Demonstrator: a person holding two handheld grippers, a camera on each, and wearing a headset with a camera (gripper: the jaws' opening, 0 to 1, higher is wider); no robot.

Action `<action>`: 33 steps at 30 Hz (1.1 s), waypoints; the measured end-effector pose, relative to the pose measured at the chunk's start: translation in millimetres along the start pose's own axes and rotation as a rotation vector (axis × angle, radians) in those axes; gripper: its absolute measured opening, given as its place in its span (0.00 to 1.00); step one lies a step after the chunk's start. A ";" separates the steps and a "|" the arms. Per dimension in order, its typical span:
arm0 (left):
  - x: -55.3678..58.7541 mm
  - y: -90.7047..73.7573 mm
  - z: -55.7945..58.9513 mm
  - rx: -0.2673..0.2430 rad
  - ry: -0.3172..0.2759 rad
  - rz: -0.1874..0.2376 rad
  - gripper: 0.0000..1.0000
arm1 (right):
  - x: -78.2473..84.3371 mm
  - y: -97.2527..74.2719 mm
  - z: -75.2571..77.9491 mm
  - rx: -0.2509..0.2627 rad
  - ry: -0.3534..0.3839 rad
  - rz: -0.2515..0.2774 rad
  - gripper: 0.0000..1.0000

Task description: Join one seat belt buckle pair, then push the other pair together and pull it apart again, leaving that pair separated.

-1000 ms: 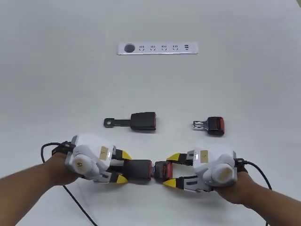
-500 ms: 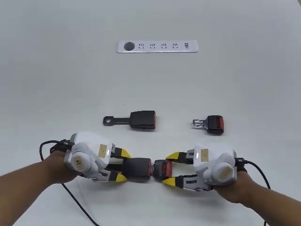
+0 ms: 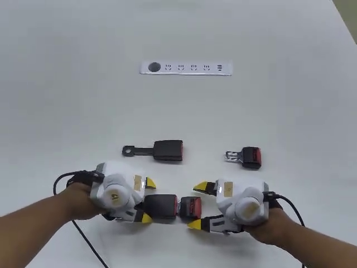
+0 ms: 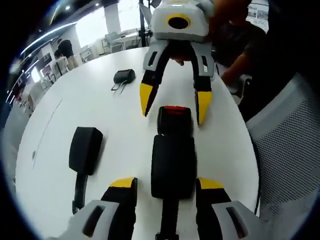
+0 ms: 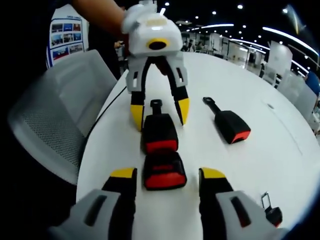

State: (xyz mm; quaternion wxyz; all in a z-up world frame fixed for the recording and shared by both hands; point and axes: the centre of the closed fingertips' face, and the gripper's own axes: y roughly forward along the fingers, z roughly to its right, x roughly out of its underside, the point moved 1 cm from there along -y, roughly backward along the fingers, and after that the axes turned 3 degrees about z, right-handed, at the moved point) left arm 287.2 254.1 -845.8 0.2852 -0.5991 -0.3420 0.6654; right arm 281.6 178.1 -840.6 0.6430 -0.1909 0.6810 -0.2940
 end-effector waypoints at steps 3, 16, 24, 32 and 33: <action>-8.6 -4.8 -3.8 -0.029 -0.004 0.052 0.54 | 0.3 -2.7 5.0 0.032 0.029 0.000 0.63; -22.3 -16.2 -16.6 -0.100 -0.112 0.150 0.64 | -2.6 -14.2 17.5 0.078 0.091 0.025 0.70; -25.1 -20.2 -27.2 -0.127 -0.113 0.165 0.65 | -2.6 -25.5 30.2 0.095 0.131 0.053 0.71; -20.2 -40.0 -61.1 -0.182 -0.126 0.164 0.67 | 1.2 -56.5 62.9 0.106 0.144 0.072 0.72; -19.0 -42.1 -65.2 -0.188 -0.128 0.165 0.67 | 5.0 -60.9 70.6 0.113 0.144 0.068 0.72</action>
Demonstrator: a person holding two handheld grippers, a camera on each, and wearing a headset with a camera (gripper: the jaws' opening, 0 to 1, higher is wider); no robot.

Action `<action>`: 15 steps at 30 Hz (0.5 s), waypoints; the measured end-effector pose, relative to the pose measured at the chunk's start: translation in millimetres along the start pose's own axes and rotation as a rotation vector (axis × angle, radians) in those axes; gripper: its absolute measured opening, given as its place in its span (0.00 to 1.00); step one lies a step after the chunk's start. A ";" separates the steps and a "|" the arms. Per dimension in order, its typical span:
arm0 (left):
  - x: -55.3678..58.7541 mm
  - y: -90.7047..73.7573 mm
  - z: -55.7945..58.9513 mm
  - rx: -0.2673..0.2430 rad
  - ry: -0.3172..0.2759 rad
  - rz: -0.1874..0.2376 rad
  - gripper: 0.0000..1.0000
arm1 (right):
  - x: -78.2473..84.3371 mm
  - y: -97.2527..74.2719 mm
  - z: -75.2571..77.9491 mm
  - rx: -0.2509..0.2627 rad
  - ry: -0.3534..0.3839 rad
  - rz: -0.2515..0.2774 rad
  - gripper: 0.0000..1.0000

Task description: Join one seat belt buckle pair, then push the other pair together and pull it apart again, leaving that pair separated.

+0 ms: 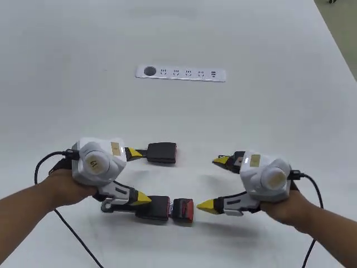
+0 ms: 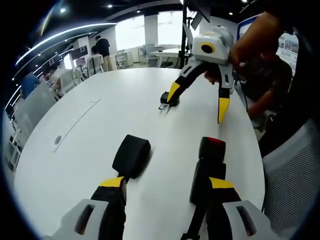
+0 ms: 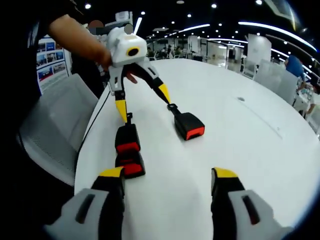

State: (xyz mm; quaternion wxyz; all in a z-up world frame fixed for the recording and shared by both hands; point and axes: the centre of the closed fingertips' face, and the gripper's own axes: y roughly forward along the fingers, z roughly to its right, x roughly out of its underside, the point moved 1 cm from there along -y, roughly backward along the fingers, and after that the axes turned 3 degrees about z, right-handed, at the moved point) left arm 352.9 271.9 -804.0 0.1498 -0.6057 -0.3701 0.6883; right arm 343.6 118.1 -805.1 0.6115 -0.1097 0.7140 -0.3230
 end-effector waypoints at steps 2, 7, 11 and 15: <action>2.0 -3.1 -8.6 -0.011 -0.002 -0.011 0.66 | 3.1 -5.2 8.6 -0.010 0.018 -0.010 0.71; 4.1 -7.8 -22.6 -0.021 0.009 -0.028 0.66 | 9.3 -15.6 29.8 -0.001 0.003 -0.029 0.71; 4.9 -6.4 -31.3 -0.014 0.035 -0.037 0.65 | 17.1 -19.8 44.8 0.003 -0.002 -0.052 0.71; 1.0 -3.3 -35.2 0.006 0.056 -0.052 0.65 | 24.8 -25.6 61.4 0.007 0.005 -0.074 0.70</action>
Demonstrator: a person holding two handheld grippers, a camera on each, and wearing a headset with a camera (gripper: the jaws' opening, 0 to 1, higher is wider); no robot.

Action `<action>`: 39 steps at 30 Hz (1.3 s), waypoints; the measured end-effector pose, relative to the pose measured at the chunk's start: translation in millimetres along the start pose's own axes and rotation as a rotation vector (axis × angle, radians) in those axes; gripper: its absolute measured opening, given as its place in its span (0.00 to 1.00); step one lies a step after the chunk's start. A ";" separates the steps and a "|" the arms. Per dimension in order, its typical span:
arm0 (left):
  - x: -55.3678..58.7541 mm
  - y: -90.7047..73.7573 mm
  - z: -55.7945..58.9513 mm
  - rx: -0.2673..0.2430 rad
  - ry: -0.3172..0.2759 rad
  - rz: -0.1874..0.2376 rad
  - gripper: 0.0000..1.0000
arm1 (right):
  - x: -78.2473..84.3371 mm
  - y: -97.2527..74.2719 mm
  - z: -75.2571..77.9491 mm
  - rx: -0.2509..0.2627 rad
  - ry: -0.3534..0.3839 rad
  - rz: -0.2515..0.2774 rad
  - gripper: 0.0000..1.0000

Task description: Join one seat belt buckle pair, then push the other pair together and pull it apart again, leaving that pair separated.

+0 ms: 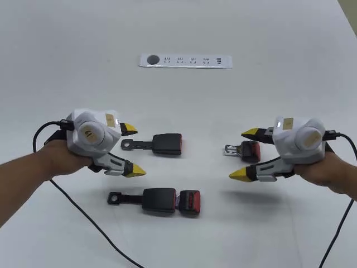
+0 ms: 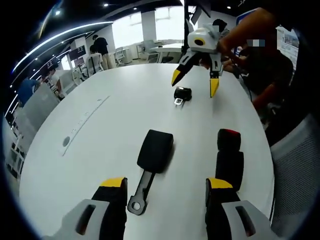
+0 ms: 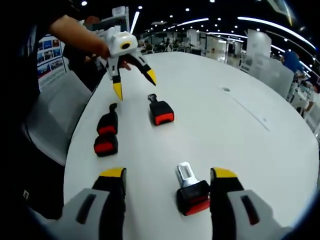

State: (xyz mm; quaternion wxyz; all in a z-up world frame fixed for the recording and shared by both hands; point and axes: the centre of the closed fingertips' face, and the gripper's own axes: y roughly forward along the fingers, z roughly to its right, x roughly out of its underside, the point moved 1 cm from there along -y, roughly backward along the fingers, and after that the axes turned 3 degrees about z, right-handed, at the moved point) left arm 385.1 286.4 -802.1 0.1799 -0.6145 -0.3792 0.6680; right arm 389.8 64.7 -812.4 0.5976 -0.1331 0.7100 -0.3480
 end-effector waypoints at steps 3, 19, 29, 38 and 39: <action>-4.4 4.9 -5.6 0.017 0.013 -0.002 0.65 | 8.1 -1.9 9.9 -0.010 0.017 -0.021 0.69; -10.9 43.3 -21.7 0.119 0.066 -0.017 0.67 | 24.2 -3.2 23.6 -0.029 0.062 -0.074 0.69; -3.2 56.9 -21.6 0.172 0.061 -0.031 0.61 | 39.6 -2.3 18.1 -0.107 0.009 -0.136 0.62; 2.6 60.9 -20.0 0.186 0.094 -0.054 0.48 | 43.8 -1.4 19.3 -0.128 -0.010 -0.142 0.56; 2.0 61.1 -20.4 0.184 0.092 -0.050 0.47 | 44.6 -1.3 18.4 -0.133 -0.024 -0.146 0.55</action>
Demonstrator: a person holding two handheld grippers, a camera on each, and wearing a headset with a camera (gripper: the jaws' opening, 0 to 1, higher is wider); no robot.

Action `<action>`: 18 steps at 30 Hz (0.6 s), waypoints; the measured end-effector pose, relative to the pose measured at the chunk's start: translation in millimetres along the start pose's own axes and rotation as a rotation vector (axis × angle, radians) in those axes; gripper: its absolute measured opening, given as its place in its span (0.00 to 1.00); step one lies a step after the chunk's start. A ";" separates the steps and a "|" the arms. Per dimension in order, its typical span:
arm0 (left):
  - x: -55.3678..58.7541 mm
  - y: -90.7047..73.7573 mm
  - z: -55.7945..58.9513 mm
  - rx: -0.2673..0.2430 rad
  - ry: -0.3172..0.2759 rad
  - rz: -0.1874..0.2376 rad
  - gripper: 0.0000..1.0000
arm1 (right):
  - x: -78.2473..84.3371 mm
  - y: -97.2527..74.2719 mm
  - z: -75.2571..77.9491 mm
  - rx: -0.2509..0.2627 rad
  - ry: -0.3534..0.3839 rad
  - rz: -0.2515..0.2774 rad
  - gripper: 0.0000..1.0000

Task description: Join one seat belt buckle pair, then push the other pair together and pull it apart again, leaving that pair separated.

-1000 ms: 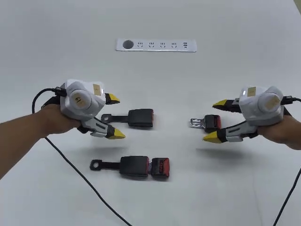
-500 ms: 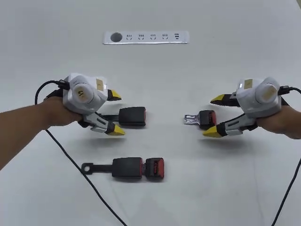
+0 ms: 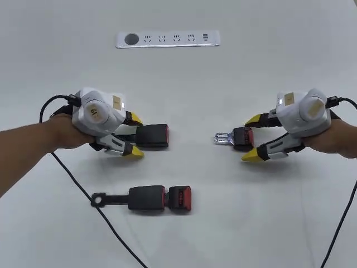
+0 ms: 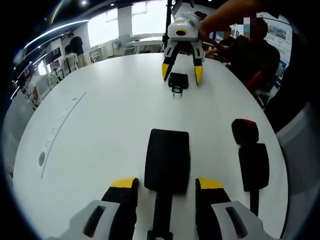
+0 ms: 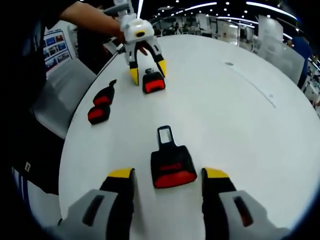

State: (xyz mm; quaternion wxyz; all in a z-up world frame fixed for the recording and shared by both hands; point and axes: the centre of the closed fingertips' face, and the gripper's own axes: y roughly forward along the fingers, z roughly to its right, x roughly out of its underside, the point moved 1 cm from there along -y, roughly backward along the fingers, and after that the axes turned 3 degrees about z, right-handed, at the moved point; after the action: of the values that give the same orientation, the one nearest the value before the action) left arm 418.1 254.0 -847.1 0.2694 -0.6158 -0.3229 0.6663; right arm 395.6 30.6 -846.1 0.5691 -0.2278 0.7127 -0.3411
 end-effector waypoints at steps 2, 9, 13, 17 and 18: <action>-1.0 1.4 -1.2 0.000 0.008 0.007 0.47 | 1.0 0.5 -1.7 -0.007 -0.025 -0.011 0.54; -5.1 4.6 -2.5 0.003 0.037 0.013 0.40 | -3.6 7.6 2.3 -0.004 -0.056 -0.011 0.45; -5.3 5.4 -1.5 0.007 0.039 0.012 0.33 | -3.8 9.2 6.4 0.000 -0.054 -0.008 0.37; -5.3 6.0 -1.9 0.006 0.045 0.016 0.33 | -3.5 10.5 7.4 0.006 -0.070 -0.011 0.35; -5.4 6.3 -2.0 0.008 0.048 0.015 0.33 | -3.4 10.3 7.4 0.006 -0.074 -0.010 0.35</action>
State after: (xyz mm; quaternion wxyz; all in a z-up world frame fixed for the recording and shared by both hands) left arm 420.9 246.1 -848.4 0.2745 -0.6327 -0.3093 0.6547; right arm 404.3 38.3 -852.4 0.5942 -0.2422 0.6888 -0.3373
